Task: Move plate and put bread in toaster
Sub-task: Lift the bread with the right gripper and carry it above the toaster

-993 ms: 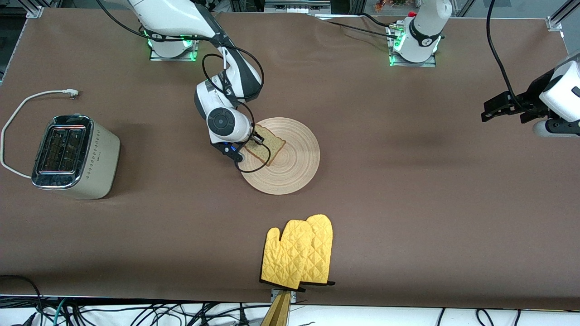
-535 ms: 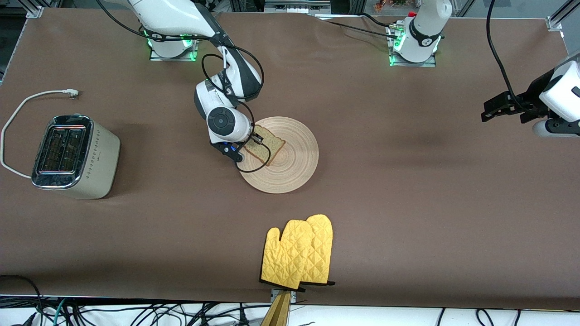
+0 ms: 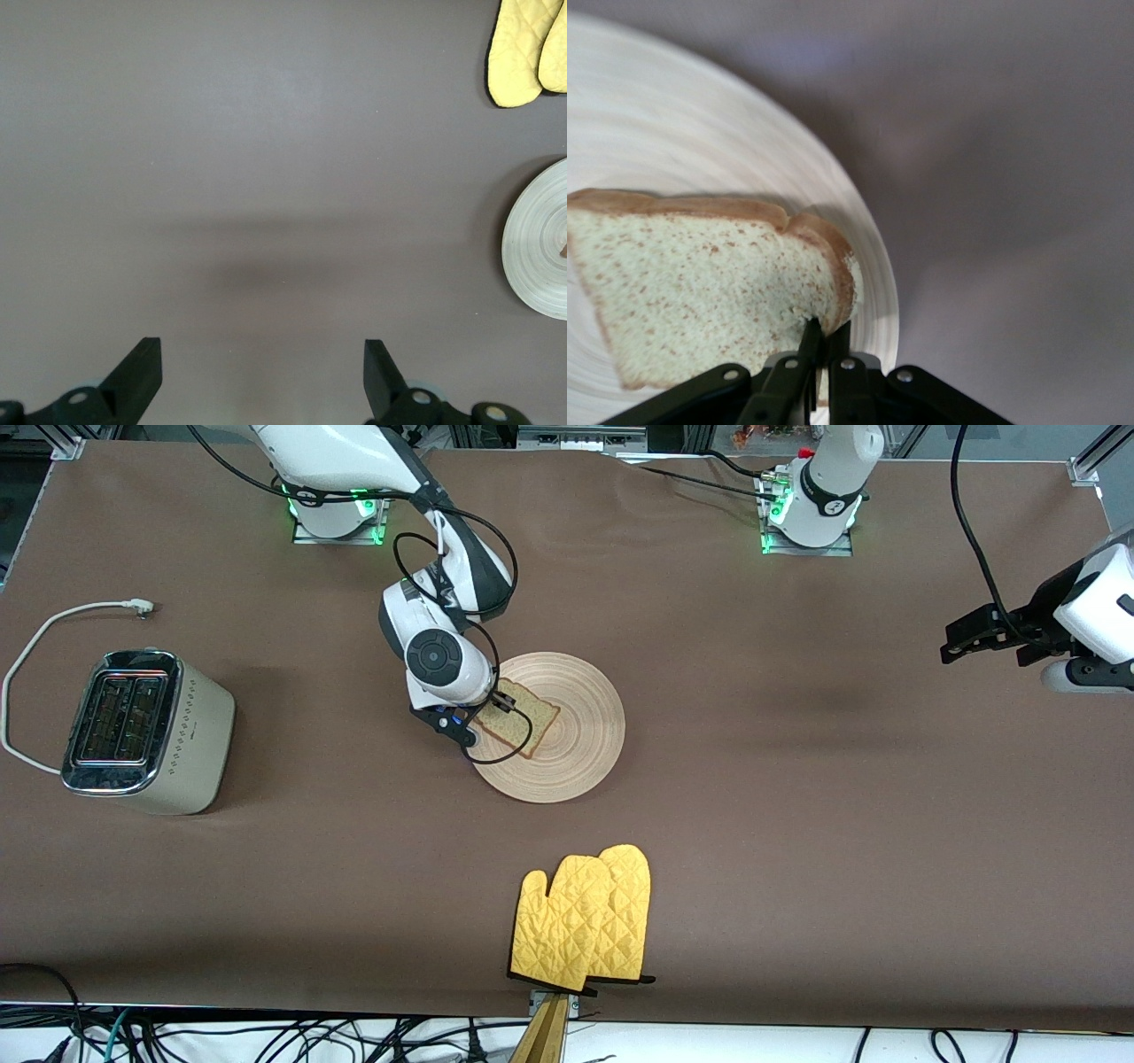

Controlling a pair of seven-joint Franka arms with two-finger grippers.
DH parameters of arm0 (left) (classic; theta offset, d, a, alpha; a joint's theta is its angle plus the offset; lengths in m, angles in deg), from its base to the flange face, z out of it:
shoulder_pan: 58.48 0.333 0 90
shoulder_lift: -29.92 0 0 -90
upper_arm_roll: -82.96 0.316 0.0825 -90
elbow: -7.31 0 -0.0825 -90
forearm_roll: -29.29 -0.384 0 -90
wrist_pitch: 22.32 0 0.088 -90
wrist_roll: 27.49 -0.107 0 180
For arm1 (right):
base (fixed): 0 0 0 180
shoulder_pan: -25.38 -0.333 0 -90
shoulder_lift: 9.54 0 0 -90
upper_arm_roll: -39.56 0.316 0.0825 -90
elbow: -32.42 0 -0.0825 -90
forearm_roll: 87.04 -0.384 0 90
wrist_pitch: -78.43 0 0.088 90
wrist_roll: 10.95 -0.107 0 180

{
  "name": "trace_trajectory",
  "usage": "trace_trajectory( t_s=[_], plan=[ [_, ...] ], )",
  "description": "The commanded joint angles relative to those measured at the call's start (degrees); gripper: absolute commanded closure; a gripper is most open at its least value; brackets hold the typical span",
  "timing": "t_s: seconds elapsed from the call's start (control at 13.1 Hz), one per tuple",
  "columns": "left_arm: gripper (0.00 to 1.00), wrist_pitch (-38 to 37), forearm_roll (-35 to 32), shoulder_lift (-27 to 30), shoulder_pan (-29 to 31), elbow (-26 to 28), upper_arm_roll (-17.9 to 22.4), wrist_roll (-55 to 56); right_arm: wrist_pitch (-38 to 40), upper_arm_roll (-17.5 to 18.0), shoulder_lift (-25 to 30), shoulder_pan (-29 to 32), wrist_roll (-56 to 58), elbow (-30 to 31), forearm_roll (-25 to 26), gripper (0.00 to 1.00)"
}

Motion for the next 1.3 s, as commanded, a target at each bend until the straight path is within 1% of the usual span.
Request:
trace_trajectory(
  t_s=[0.0,0.15,0.31,0.38,0.53,0.69,0.76,0.84,0.92,1.07,1.22],
  plan=[
    [0.00,-0.27,-0.60,-0.59,0.17,-1.39,-0.29,-1.43,11.20,-1.60,1.60,0.32,0.54,-7.41,4.97,1.00],
    [0.00,-0.27,-0.60,-0.68,0.26,-1.39,-0.28,-1.43,16.84,-1.60,1.60,1.81,0.98,-11.72,7.61,1.00],
    [0.00,-0.27,-0.60,-0.68,0.08,-1.39,-0.29,-1.43,23.34,-1.95,1.86,2.61,4.38,-16.11,9.98,1.00],
    [0.00,-0.27,-0.60,-0.68,0.00,-1.39,-0.37,-1.35,26.85,-3.34,2.13,2.79,6.84,-17.96,10.78,1.00],
    [0.00,-0.27,-0.60,-0.68,0.08,-1.39,-0.46,-1.35,35.28,-7.55,3.96,2.79,14.91,-21.57,10.96,1.00],
    [0.00,-0.27,-0.60,-0.68,0.26,-1.39,-0.46,-1.43,43.20,-13.87,6.77,2.79,24.39,-22.72,10.96,1.00],
    [0.00,-0.27,-0.60,-0.68,0.34,-1.39,-0.37,-1.43,46.11,-17.29,7.40,2.79,29.32,-22.81,11.05,1.00],
    [0.00,0.08,-0.60,-0.68,0.26,-1.39,-0.37,-1.43,48.57,-20.37,7.49,2.79,33.63,-22.82,12.18,1.00],
    [0.00,0.60,-0.60,-0.68,0.17,-1.39,-0.29,-1.43,50.43,-22.32,8.01,2.79,38.20,-23.08,15.67,1.00],
    [0.00,0.69,-0.60,-0.68,0.34,-1.39,-0.29,-1.43,50.45,-24.87,8.98,2.79,45.33,-22.99,22.62,1.00],
    [0.00,0.69,-0.60,-0.68,0.35,-1.39,-0.29,-1.43,50.09,-29.00,8.37,2.96,52.01,-22.99,24.75,1.00]
  ],
)
